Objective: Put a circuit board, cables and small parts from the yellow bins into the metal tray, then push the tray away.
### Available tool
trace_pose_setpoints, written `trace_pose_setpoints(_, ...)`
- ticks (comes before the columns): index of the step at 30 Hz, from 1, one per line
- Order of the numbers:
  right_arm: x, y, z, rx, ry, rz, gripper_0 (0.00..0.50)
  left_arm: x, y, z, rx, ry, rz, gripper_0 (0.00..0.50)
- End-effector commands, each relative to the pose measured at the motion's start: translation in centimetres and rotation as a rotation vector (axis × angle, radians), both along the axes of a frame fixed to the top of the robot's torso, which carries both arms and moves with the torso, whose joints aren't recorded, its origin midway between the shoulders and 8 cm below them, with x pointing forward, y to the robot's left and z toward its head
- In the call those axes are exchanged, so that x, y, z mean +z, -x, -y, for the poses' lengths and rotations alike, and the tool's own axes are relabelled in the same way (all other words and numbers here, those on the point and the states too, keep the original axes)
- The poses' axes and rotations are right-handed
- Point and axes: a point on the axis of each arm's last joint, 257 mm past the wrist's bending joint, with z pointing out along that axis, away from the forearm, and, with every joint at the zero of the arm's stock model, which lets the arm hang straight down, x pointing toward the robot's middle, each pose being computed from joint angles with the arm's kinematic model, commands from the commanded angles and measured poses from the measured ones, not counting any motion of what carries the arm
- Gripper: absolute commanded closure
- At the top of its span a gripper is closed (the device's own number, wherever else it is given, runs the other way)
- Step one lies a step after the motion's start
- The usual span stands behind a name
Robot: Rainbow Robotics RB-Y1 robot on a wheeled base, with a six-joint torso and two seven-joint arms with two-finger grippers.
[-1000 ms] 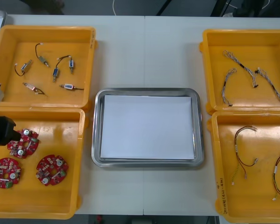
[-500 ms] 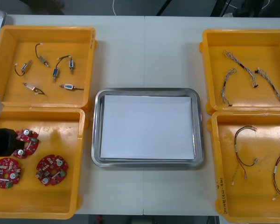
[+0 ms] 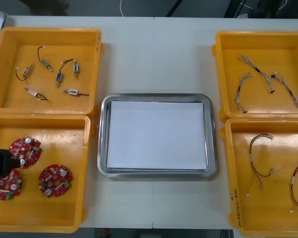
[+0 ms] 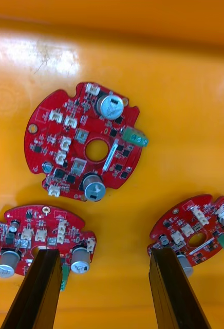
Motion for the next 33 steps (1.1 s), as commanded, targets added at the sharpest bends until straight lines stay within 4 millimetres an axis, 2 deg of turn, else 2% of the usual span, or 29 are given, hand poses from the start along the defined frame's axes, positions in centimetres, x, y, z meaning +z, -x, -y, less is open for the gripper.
trace_pose_setpoints(1, -0.5, 0.2, 1.5, 0.079, 0.113, -0.007, 0.0, 0.0, 1.3, -1.4, 0.086, 0.003, -0.002, 0.0)
trace_pose_setpoints(10, -1.5, -0.5, 2.2, 0.113, 0.129, 0.014, 0.0, -1.6, 2.6, -1.7, 0.088, -0.002, -0.036, 0.0)
trace_pose_setpoints(18, -2.5, -1.0, 2.5, 0.128, 0.104, 0.023, 0.0, -3.2, 2.5, -1.3, 0.081, 0.01, -0.044, 0.0)
trace_pose_setpoints(25, -4.2, -1.0, 2.3, 0.141, 0.073, 0.017, 0.0, -4.6, 2.5, -0.9, 0.071, 0.016, -0.051, 0.0)
trace_pose_setpoints(33, -4.5, -0.9, 3.1, 0.166, 0.087, 0.016, 0.0, -5.8, 3.1, -0.8, 0.066, 0.009, -0.076, 0.0)
